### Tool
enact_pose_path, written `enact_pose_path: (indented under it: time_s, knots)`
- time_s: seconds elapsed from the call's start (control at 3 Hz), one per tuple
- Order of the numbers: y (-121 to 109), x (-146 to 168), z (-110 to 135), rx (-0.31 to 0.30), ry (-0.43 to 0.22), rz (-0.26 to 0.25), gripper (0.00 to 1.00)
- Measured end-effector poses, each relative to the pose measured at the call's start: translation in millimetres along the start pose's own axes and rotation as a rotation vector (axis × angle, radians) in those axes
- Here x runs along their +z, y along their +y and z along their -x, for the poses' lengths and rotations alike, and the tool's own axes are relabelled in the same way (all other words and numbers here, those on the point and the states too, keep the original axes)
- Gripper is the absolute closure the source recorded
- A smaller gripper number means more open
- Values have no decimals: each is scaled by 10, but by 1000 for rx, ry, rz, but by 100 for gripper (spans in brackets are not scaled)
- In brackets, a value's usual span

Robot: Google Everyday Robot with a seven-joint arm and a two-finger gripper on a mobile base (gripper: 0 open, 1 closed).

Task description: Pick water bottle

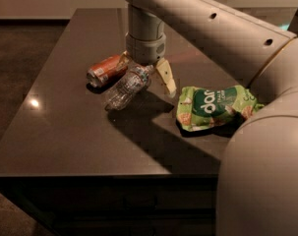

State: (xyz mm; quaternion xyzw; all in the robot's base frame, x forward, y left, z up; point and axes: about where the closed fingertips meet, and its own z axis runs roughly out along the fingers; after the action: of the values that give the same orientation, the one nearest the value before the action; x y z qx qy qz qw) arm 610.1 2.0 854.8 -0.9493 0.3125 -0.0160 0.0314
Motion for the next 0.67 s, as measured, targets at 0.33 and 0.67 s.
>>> enact_pose_path:
  time_s: [0.33,0.67]
  knots:
    - [63,64,10,-26,4,19,0]
    - [106,109,21,-42,29,35,18]
